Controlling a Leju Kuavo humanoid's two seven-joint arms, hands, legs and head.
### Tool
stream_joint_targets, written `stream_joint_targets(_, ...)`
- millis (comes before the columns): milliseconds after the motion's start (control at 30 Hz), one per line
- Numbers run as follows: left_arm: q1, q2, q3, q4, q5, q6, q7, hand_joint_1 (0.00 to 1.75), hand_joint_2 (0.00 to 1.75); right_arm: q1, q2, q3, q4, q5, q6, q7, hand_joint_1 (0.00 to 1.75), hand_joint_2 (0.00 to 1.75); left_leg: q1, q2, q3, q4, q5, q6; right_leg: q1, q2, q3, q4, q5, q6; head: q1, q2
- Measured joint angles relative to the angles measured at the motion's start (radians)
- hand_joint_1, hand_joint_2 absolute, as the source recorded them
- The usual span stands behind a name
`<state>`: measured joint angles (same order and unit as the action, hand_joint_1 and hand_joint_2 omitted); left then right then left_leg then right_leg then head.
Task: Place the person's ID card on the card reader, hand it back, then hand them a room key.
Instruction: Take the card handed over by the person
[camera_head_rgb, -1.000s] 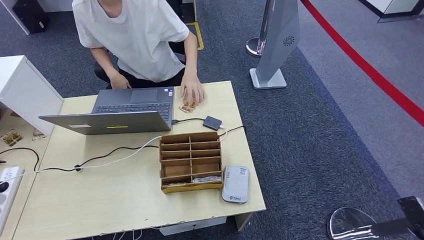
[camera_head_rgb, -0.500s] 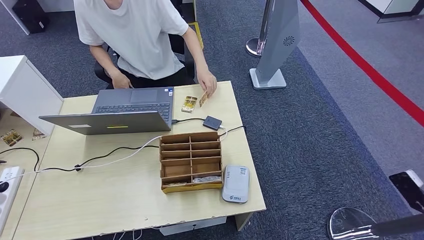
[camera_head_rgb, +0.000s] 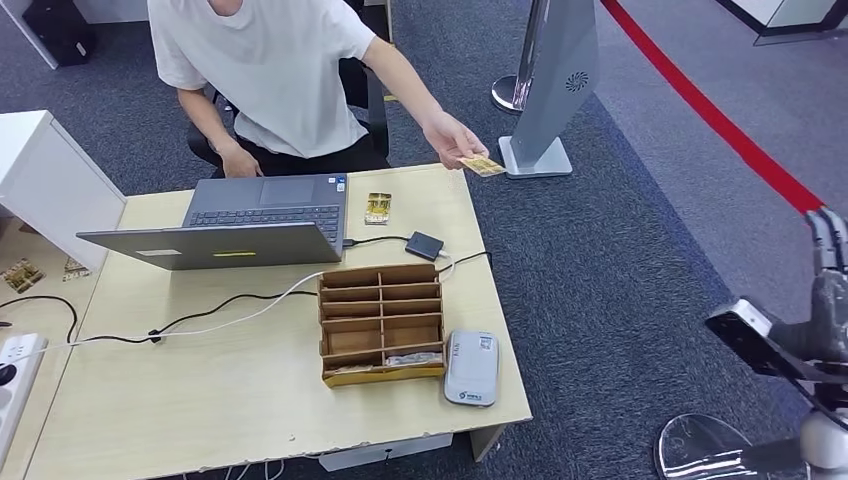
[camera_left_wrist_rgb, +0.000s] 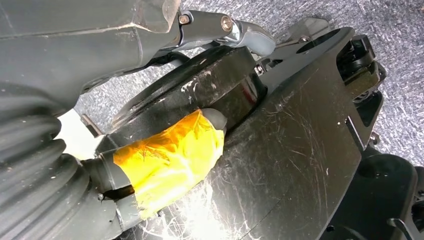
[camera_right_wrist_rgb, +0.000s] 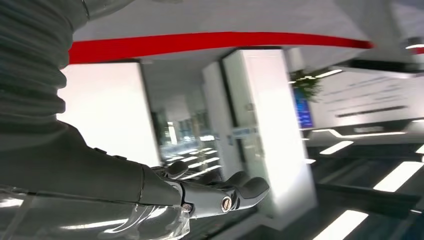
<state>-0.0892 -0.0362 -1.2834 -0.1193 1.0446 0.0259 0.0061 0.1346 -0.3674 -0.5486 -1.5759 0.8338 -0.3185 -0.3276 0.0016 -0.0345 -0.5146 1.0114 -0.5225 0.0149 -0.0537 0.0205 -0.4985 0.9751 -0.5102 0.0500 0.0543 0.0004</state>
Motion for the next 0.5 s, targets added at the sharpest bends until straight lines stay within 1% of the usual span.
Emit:
stream_joint_targets(233, -0.005, 0.003, -0.024, 0.001, -0.001, -0.013, 0.000, 0.00, 1.75, -0.110, -0.042, 0.202, 0.007, 0.019, -0.016, 0.073, 0.00, 1.75, 0.000, -0.003, 0.000, 0.000, 0.002, 0.001, 0.000, -0.003, 0.001, 0.000, 0.000, 0.000, 0.000, 0.000)
stream_joint_targets(400, -0.009, 0.006, -0.040, 0.001, -0.006, -0.021, 0.000, 0.00, 1.75, -0.207, -0.052, 0.325, 0.049, 0.041, -0.020, 0.117, 0.00, 1.75, 0.000, -0.004, -0.001, 0.001, 0.002, 0.001, 0.000, -0.004, 0.001, 0.000, 0.000, 0.000, 0.000, 0.000)
stream_joint_targets(500, -0.012, 0.007, -0.048, 0.001, -0.010, -0.028, 0.000, 0.00, 1.75, -0.282, -0.052, 0.400, 0.096, 0.054, -0.021, 0.144, 0.00, 1.75, 0.000, -0.005, -0.002, 0.001, 0.002, 0.001, 0.000, -0.004, 0.000, 0.001, 0.000, 0.000, 0.000, 0.000)
